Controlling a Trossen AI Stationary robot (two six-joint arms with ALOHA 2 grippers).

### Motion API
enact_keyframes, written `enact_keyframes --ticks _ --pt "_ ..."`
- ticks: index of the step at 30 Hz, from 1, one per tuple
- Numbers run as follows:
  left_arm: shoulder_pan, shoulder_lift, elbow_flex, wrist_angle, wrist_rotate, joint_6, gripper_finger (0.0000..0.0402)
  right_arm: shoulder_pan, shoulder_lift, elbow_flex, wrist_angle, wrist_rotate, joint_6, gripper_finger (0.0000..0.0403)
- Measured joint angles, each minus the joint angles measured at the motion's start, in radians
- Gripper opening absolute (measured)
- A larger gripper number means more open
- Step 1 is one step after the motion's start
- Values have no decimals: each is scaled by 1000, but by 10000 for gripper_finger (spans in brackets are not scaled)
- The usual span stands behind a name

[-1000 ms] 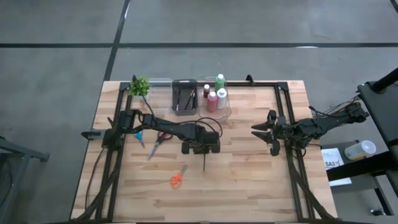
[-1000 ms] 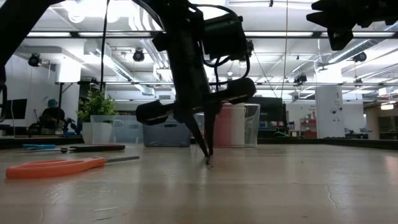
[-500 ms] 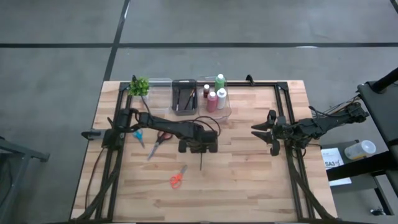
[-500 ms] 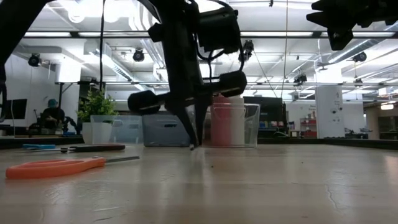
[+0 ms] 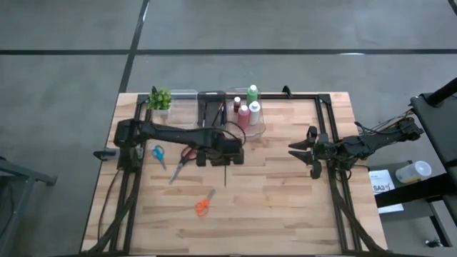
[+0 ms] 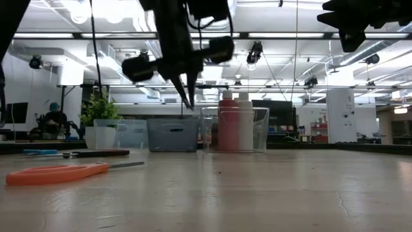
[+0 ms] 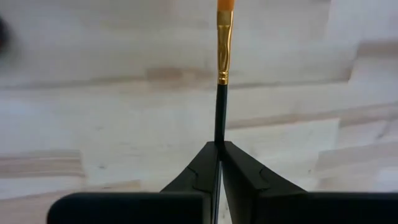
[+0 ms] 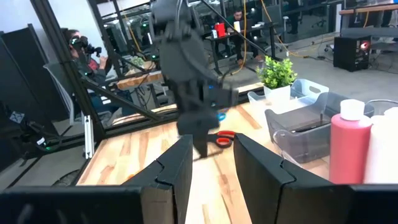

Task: Pick & Place Paint Supplies
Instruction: Put the gold paintbrush into the black bin

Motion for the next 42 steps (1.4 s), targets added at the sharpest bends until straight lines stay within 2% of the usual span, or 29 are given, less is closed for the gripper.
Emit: enact_keyframes --ticks 7,13,16,22,29,34,42 --pt "69 -132 0 -123 -78 19 25 0 0 0 0 0 0 116" --pt "182 -236 0 -206 -129 65 25 0 0 0 0 0 0 116" --pt "252 -269 1 -211 -145 194 25 0 0 0 0 0 0 116" --pt "378 -270 1 -200 -151 391 25 0 0 0 0 0 0 116" --pt "480 -257 1 -69 -151 550 25 0 0 0 0 0 0 116" --pt "553 -257 1 9 -161 607 25 0 0 0 0 0 0 116" --pt "642 -250 1 30 -162 632 25 0 0 0 0 0 0 116"
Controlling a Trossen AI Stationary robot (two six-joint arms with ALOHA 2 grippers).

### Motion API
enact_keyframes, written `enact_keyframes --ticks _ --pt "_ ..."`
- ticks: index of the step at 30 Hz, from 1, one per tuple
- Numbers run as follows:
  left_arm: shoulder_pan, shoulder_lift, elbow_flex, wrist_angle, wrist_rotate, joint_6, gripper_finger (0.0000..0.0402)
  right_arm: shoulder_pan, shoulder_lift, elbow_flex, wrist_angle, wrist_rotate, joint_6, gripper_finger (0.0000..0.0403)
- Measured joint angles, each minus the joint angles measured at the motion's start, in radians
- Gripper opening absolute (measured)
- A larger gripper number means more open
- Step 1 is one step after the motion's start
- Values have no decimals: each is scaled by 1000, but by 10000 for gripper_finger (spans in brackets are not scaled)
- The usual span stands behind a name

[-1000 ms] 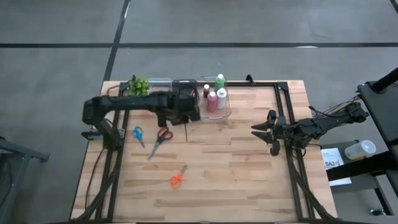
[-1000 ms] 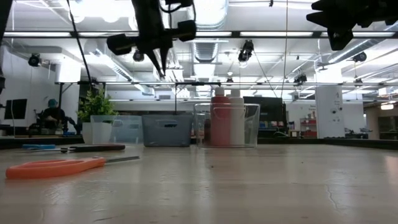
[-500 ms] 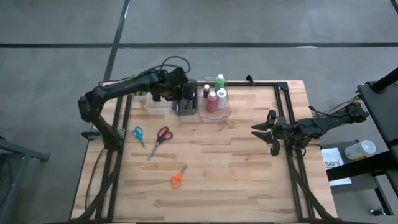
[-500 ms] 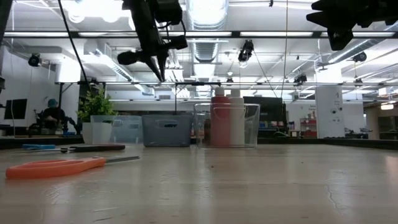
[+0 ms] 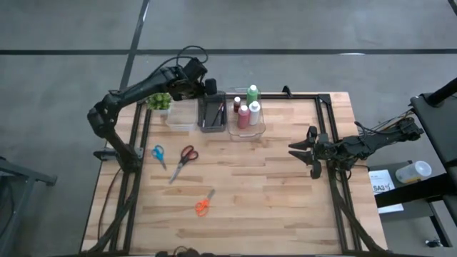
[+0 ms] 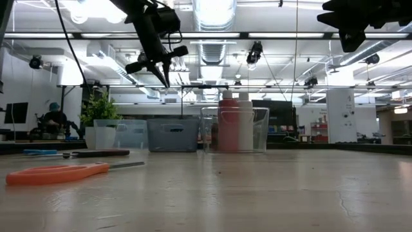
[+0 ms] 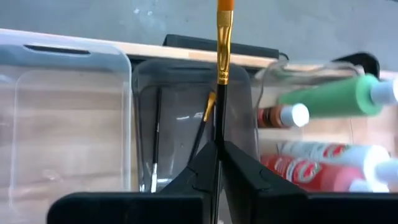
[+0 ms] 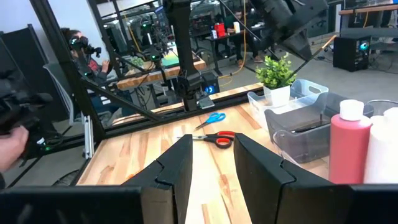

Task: Pick & Place Paint Supplies
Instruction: Put the gold paintbrush into the black bin

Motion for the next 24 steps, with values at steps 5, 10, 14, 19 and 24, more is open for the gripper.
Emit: enact_keyframes --ticks 5,10,14,19,24 --pt "22 61 0 27 9 1 25 0 0 0 0 0 0 116" --pt "27 141 0 30 58 1 25 0 0 0 0 0 0 116" --pt "30 192 -1 33 68 23 25 0 0 0 0 0 0 116" --pt "33 250 -1 36 92 49 26 0 0 0 0 0 0 116" --pt "36 288 -1 44 111 49 26 0 0 0 0 0 0 116"
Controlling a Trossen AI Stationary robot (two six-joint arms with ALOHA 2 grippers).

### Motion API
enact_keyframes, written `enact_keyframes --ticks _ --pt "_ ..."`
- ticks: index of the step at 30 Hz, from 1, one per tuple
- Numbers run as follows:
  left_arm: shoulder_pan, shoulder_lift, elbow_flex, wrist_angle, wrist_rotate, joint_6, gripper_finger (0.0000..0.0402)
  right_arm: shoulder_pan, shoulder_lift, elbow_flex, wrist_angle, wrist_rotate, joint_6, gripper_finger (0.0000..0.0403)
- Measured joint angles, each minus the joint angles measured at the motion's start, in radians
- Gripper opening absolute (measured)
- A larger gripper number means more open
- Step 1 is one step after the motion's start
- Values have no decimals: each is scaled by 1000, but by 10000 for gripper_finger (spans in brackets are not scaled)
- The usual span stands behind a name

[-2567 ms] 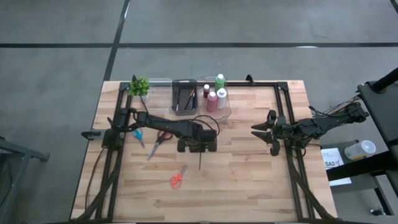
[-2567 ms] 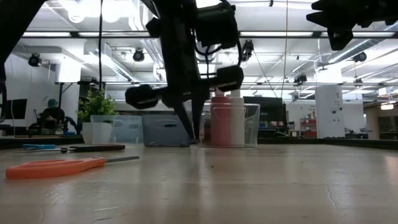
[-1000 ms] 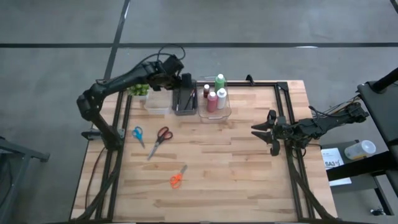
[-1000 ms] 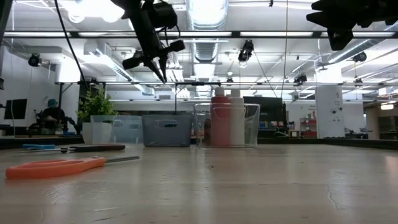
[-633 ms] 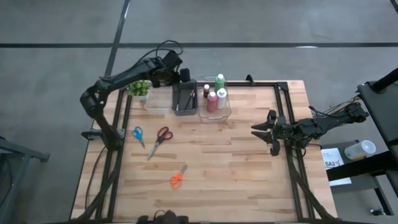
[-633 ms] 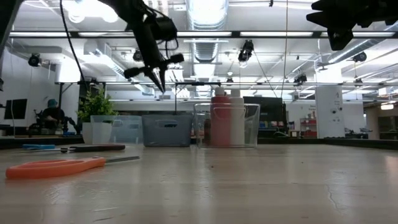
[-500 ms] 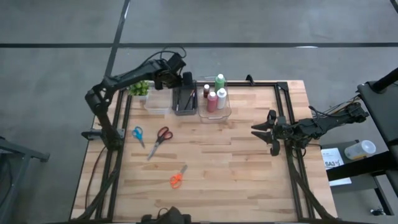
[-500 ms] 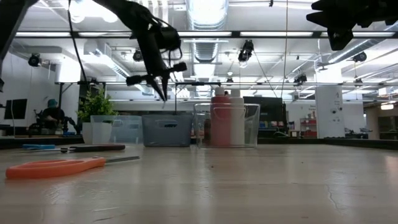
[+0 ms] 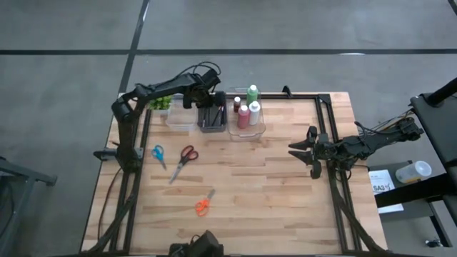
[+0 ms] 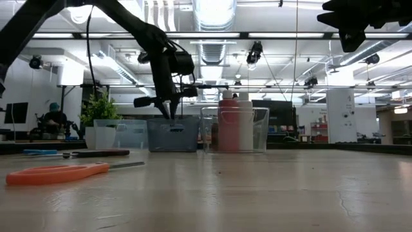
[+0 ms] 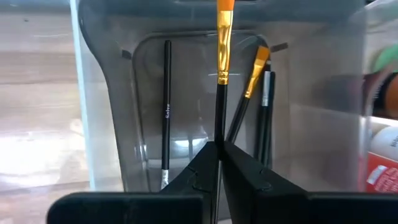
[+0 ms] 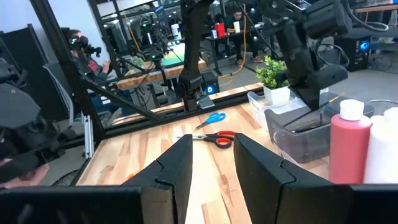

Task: Pick & Place Paint Supplies
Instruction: Put the gold paintbrush into the black bin

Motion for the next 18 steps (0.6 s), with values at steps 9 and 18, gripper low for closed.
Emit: enact_keyframes --ticks 9,18 --pt "3 33 0 -5 5 3 26 0 0 0 0 0 0 116" --pt "6 33 0 -3 17 3 26 0 0 0 0 0 0 116"
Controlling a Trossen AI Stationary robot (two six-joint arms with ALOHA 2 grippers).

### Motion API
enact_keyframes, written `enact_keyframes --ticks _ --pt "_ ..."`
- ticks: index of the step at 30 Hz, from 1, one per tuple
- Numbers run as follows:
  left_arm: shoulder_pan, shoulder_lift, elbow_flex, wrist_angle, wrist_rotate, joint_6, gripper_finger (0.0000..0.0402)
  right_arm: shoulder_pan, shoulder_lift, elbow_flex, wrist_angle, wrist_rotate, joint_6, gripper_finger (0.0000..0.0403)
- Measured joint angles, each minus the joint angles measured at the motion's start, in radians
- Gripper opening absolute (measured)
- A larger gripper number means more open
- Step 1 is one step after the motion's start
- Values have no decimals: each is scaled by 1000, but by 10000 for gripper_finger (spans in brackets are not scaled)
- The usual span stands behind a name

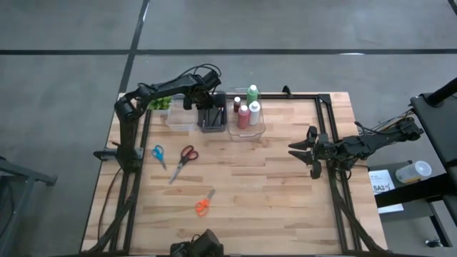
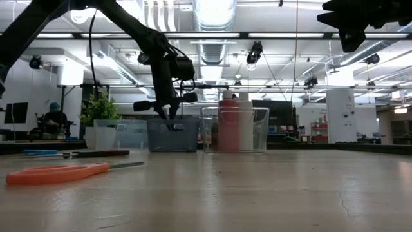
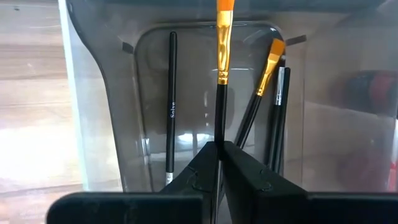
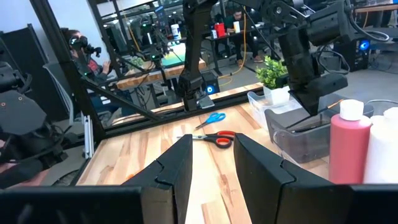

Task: Pick & Place Paint Supplies
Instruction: Put the gold paintbrush into the black bin, then put the black scissors into the left transparent bin

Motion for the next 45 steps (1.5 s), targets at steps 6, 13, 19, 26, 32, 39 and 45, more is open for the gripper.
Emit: enact_keyframes --ticks 6,13,19,26,32,39,45 --pt "0 0 0 3 7 0 27 0 0 0 0 0 0 116" --pt "0 0 0 3 15 6 74 0 0 0 0 0 0 116" --pt "0 0 0 5 15 24 102 0 0 0 0 0 0 116" --pt "1 -16 0 -5 60 51 103 0 0 0 0 0 0 116" --pt "1 -101 0 -49 75 80 103 0 0 0 0 0 0 116" --pt "-21 -287 0 -162 70 177 103 0 0 0 0 0 0 116" --pt "-112 -446 0 -241 5 263 103 0 0 0 0 0 0 116"
